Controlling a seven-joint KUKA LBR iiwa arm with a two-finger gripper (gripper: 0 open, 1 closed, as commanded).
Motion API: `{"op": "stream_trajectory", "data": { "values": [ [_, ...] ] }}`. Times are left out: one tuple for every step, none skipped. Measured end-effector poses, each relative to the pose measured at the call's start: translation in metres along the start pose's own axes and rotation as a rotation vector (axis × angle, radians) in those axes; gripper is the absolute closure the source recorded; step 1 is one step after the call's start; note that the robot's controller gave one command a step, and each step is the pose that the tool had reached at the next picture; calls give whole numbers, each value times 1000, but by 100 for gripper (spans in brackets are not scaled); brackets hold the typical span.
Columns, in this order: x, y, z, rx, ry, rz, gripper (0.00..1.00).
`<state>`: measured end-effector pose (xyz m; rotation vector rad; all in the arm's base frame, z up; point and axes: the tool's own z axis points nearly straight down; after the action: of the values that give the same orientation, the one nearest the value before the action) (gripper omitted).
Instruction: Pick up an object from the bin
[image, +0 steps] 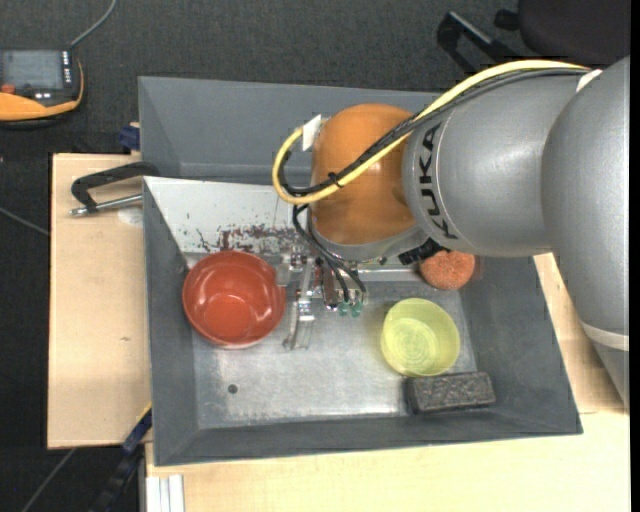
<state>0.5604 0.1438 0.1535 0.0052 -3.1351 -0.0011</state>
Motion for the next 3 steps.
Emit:
{"op": "stream_trajectory", "data": {
  "values": [
    [-23, 32, 86, -2, 2, -61, 0],
    [-24, 32, 82, -4, 0, -60, 100],
    [-36, 11, -14, -6, -7, -110, 100]
  ]
}}
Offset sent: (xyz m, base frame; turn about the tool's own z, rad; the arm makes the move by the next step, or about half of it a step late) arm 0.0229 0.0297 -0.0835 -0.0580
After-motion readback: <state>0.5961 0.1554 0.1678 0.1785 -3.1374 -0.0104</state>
